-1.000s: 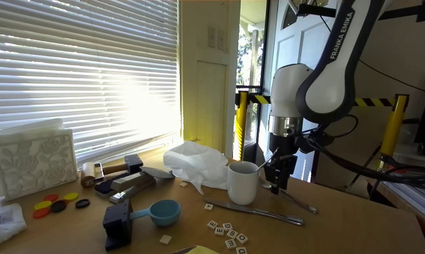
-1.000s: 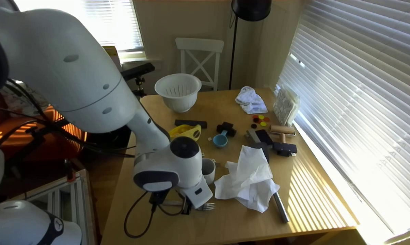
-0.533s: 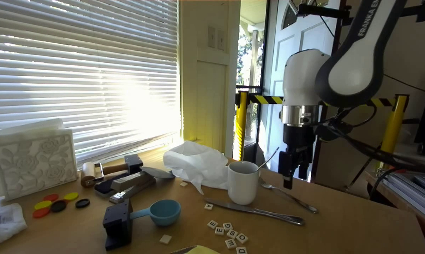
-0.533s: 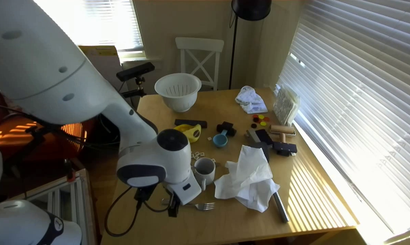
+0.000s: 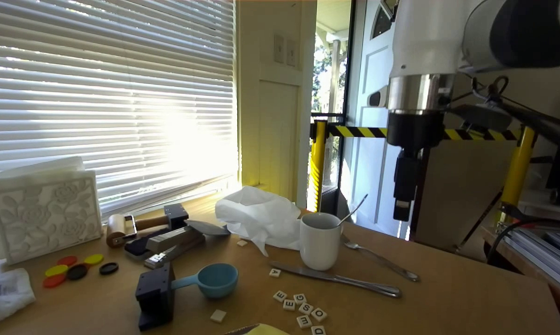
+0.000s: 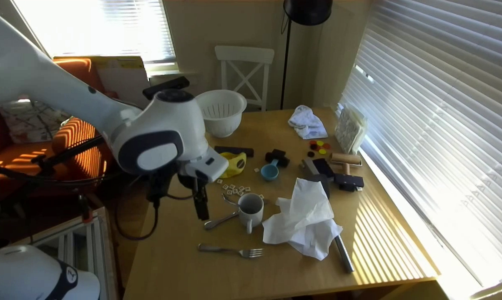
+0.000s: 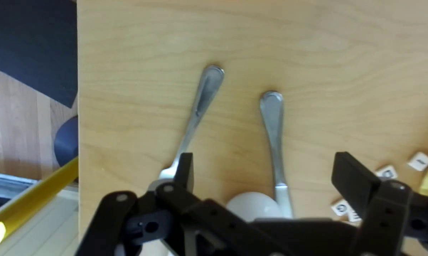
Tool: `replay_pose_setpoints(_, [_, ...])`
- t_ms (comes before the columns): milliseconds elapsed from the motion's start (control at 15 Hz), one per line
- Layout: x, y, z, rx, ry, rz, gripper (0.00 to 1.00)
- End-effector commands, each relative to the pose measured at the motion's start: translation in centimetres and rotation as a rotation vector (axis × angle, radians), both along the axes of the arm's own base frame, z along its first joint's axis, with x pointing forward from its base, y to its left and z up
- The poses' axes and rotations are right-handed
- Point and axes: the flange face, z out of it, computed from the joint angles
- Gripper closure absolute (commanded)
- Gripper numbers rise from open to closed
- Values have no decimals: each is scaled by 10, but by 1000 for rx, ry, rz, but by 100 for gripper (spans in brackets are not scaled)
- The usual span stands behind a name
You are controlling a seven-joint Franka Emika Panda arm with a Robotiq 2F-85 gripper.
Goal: Move the fork to the right
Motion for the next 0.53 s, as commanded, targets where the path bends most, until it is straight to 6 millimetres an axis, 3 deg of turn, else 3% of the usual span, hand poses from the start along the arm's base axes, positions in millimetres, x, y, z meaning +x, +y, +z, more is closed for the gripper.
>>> replay_pose_setpoints(0, [-21,69,53,-21,-15,130,0])
replay_pose_setpoints(200, [-5,141,102,42,-99,200,0])
replay_pose_setpoints(267, [6,150,113,81,-137,168,0])
replay_pose_setpoints(333, [-11,132,93,23,-102,198,0])
replay_pose_setpoints(467, [-2,150,114,56,-145,197,0])
